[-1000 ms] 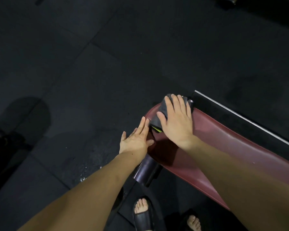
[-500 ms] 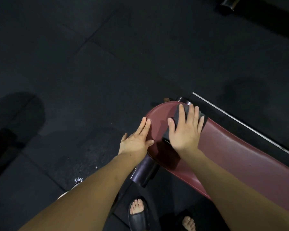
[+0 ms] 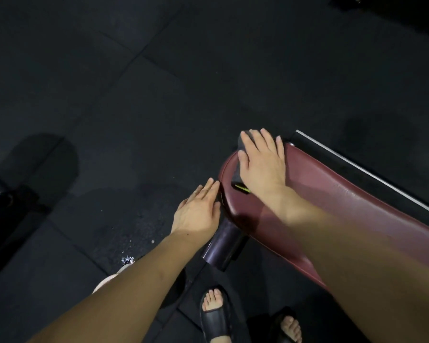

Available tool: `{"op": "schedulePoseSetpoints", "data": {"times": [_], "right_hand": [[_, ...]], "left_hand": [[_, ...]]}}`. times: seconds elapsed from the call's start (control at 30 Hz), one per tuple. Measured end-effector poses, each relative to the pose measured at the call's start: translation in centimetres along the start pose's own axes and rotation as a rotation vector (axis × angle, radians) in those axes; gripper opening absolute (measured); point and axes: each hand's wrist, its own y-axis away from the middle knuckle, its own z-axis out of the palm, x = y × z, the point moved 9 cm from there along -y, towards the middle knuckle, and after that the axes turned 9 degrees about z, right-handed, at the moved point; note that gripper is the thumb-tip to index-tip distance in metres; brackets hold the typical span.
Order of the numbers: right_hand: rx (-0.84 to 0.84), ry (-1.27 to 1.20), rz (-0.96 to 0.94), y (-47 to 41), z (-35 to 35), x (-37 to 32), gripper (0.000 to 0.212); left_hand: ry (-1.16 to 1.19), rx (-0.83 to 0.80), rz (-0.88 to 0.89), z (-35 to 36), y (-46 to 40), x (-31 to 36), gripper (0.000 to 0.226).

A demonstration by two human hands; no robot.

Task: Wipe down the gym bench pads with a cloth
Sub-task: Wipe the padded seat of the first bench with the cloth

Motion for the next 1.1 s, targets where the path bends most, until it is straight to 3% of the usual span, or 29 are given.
{"op": "schedulePoseSetpoints", "data": {"times": [0.07, 0.17, 0.27, 0.4, 0.5, 0.67, 0.77, 0.87, 0.97, 1.1], "right_hand": [[0.023, -0.005, -0.027, 3.1, -0.2, -1.4, 0.057], [-0.084, 0.003, -0.289, 10.4, 0.8, -3.6, 0.062], [-0.137, 0.029, -0.399, 9.7, 1.1, -3.0, 0.059], [-0.058, 0.023, -0.192, 1.7, -0.3, 0.3, 0.055], [-0.033, -0.031, -0.059, 1.6, -0.4, 0.5, 0.054], [-0.088, -0.018, -0.264, 13.1, 0.4, -0.7, 0.064], [-0.133, 0.021, -0.343, 12.0, 0.5, 0.6, 0.061], [-0.073, 0.089, -0.190, 5.1, -0.5, 4.0, 0.060], [-0.080, 0.003, -0.011, 1.5, -1.4, 6.8, 0.056], [0.003, -0.053, -0.007, 10.4, -1.4, 4.3, 0.060]], "left_hand": [[0.015, 0.012, -0.076, -0.4, 0.8, -0.1, 0.057], [0.013, 0.024, -0.148, -1.2, 2.1, -0.4, 0.055], [-0.022, 0.009, -0.134, -0.9, 2.9, -0.7, 0.055], [-0.053, -0.010, -0.075, -0.3, 2.8, 0.1, 0.057], [-0.052, -0.006, -0.051, 0.0, 2.6, 1.1, 0.058], [-0.049, -0.019, -0.073, 0.4, 3.3, 1.3, 0.059], [-0.064, -0.025, -0.067, 0.6, 3.7, 1.4, 0.059], [-0.054, 0.004, -0.046, 0.4, 3.2, 2.3, 0.059], [-0.044, 0.043, 0.016, 0.0, 2.2, 3.8, 0.058], [-0.062, 0.072, 0.066, -0.4, 1.0, 5.3, 0.057]]}}
